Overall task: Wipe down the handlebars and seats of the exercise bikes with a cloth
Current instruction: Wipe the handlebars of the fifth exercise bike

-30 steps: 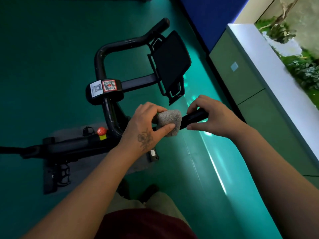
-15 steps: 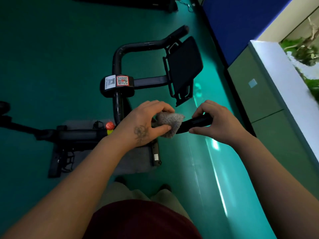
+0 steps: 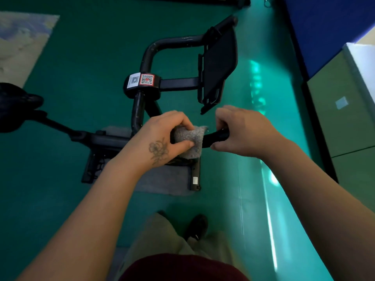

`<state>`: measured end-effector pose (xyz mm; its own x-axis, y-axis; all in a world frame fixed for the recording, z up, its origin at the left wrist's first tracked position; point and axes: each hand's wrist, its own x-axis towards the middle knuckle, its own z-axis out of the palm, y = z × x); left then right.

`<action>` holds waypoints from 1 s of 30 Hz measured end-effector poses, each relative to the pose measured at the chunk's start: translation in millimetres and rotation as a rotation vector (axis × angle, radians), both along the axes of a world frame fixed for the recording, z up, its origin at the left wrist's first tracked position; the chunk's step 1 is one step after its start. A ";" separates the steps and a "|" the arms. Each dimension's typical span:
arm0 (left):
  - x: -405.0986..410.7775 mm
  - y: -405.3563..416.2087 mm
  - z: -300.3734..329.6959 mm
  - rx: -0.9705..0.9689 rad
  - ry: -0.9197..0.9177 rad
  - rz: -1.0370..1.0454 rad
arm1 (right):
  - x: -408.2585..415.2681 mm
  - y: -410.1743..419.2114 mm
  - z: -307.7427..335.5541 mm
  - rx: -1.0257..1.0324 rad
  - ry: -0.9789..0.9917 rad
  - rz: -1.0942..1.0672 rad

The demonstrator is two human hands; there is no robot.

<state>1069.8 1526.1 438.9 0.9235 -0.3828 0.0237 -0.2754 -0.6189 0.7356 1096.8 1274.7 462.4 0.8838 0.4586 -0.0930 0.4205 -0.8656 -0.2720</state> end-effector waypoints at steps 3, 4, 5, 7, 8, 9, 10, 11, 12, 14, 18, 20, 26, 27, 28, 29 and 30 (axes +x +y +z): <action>-0.5 3.7 -1.7 -0.006 0.045 0.001 | 1.0 0.7 -1.8 -0.003 0.027 -0.044; -1.2 3.6 -3.1 -0.014 0.050 0.000 | 0.7 0.8 -2.2 -0.004 0.030 -0.055; -1.9 2.8 -4.9 -0.024 0.052 -0.002 | 0.5 1.2 -2.4 -0.006 0.032 -0.063; -3.8 1.1 -7.6 -0.045 0.062 -0.007 | -0.8 3.1 -1.7 -0.003 0.039 -0.078; -4.5 0.6 -8.7 -0.052 0.065 -0.008 | -1.3 3.8 -1.4 0.002 0.042 -0.086; -4.4 0.7 -9.5 -0.055 0.064 -0.010 | -1.6 4.3 -0.8 0.005 0.045 -0.094; -4.3 1.0 -10.3 -0.052 0.062 -0.012 | -2.1 4.6 -0.2 0.005 0.052 -0.101; -3.6 1.8 -11.0 -0.045 0.054 -0.013 | -2.3 4.9 0.3 0.004 0.057 -0.108; -2.7 3.1 -12.4 -0.035 0.041 -0.012 | -1.9 5.6 1.0 0.004 0.061 -0.114; -1.3 5.6 -15.7 -0.020 0.013 -0.005 | -0.6 6.7 1.4 -0.004 0.065 -0.123; -2.8 7.4 -21.9 0.002 0.001 -0.021 | 0.8 6.1 0.9 -0.020 0.066 -0.137; -3.0 6.5 -24.1 0.020 -0.003 -0.034 | 0.7 6.4 1.0 -0.014 0.072 -0.143; -1.4 -0.8 -25.3 0.090 -0.043 -0.041 | -0.3 6.9 0.9 0.005 0.068 -0.149; -2.5 -3.9 -25.9 0.085 -0.056 -0.029 | -0.3 6.9 0.9 0.009 0.067 -0.151; -3.7 -7.9 -26.3 0.074 -0.060 -0.014 | -0.4 7.2 0.8 0.012 0.065 -0.152; -4.2 -12.4 -26.1 0.061 -0.056 -0.006 | -0.1 7.2 0.7 0.016 0.065 -0.151; -4.4 -16.3 -26.1 0.052 -0.052 -0.010 | -0.1 7.2 0.6 0.020 0.063 -0.150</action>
<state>1065.4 1509.7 412.8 0.9178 -0.3938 0.0515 -0.3187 -0.6529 0.6871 1096.7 1281.9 463.0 0.9352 0.3239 -0.1431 0.2681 -0.9117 -0.3113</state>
